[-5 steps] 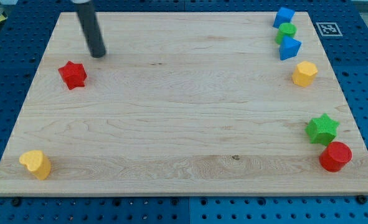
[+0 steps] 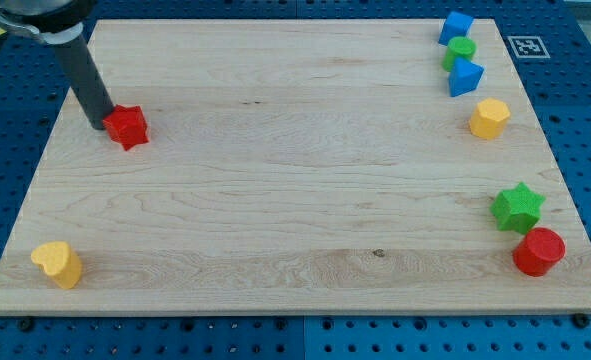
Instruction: Move the red star towards the center of the board
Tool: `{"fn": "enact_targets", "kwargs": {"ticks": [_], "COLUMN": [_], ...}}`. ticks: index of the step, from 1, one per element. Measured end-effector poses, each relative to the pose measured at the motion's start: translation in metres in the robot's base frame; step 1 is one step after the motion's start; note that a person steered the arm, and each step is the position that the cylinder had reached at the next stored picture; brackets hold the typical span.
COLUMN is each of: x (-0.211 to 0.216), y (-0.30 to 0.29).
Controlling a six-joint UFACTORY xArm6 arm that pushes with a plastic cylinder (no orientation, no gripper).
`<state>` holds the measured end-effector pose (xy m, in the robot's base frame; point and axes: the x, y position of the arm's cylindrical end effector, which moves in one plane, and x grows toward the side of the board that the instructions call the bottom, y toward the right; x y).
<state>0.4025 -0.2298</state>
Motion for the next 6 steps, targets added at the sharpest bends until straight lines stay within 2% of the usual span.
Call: {"fn": "enact_targets", "kwargs": {"ticks": [1,2,4,6], "x": [0.023,0.028,0.019,-0.023], "y": [0.004,0.02,0.072,0.14]}}
